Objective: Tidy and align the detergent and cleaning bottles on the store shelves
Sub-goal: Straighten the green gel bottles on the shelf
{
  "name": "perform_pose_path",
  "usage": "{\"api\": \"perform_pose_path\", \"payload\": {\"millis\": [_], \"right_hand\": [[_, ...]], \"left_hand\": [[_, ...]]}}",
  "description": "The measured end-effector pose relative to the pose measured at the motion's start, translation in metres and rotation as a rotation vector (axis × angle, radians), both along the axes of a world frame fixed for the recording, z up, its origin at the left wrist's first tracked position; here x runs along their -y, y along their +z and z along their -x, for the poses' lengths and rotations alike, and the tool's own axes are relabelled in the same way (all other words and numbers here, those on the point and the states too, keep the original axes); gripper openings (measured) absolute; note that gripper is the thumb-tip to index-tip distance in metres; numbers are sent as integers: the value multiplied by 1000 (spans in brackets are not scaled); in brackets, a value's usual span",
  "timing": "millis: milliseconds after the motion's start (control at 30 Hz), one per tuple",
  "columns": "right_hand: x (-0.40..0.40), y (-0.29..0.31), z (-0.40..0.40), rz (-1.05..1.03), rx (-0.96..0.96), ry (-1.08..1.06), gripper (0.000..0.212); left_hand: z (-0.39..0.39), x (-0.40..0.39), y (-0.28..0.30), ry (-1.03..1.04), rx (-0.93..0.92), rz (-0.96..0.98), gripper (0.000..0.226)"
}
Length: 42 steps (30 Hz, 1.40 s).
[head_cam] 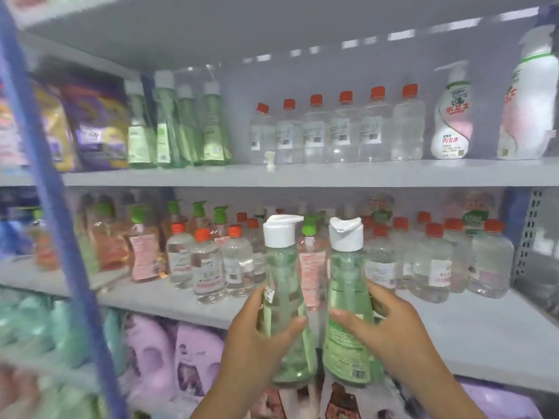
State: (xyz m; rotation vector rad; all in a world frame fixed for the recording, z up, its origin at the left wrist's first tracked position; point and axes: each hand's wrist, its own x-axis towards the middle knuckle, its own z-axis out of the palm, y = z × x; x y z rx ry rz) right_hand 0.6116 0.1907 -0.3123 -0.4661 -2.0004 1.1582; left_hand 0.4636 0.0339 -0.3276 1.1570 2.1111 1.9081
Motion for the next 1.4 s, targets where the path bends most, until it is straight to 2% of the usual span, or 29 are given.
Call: {"api": "perform_pose_path", "payload": {"millis": [67,133,267,333,533,567,633,667,733,833,933,1000,1067,1267,1400], "right_hand": [[20,13,11,-22,-8,81,47],[40,33,22,-33,-30,159,46],[78,91,41,-23,-124,287,50],[92,126,52,-41,-204,311,47],[113,221,120,-164,-352,263,47],[114,232,136,-177,-358,230,48],[116,250,170,-193,-348,163,51],[116,256,187,-195,-333,127,53],[115,263,223,-189,-297,57,52],[110,267,271,-172,-241,-34,43],[101,271,312,-143,-176,-97,49],[96,276,335,-139,-75,-118,54],[91,284,354,-156,53,-110,49],[76,311,397,-188,410,-187,68],[70,328,416,-193,553,-145,57]], "left_hand": [[6,32,15,45,55,-67,81],[15,63,36,148,24,-83,105],[40,108,104,267,-115,-101,99],[58,124,138,270,-171,-135,111],[141,138,220,223,-360,-269,103],[159,137,230,217,-366,-282,92],[192,133,248,210,-371,-284,54],[210,131,255,206,-368,-274,42],[249,126,265,151,-336,-258,34],[302,115,268,108,-292,-233,56],[345,108,267,121,-301,-190,58],[370,102,266,147,-315,-142,90],[392,97,267,191,-348,-69,102],[440,90,269,171,-351,37,107],[456,83,272,227,-357,80,105]]}}
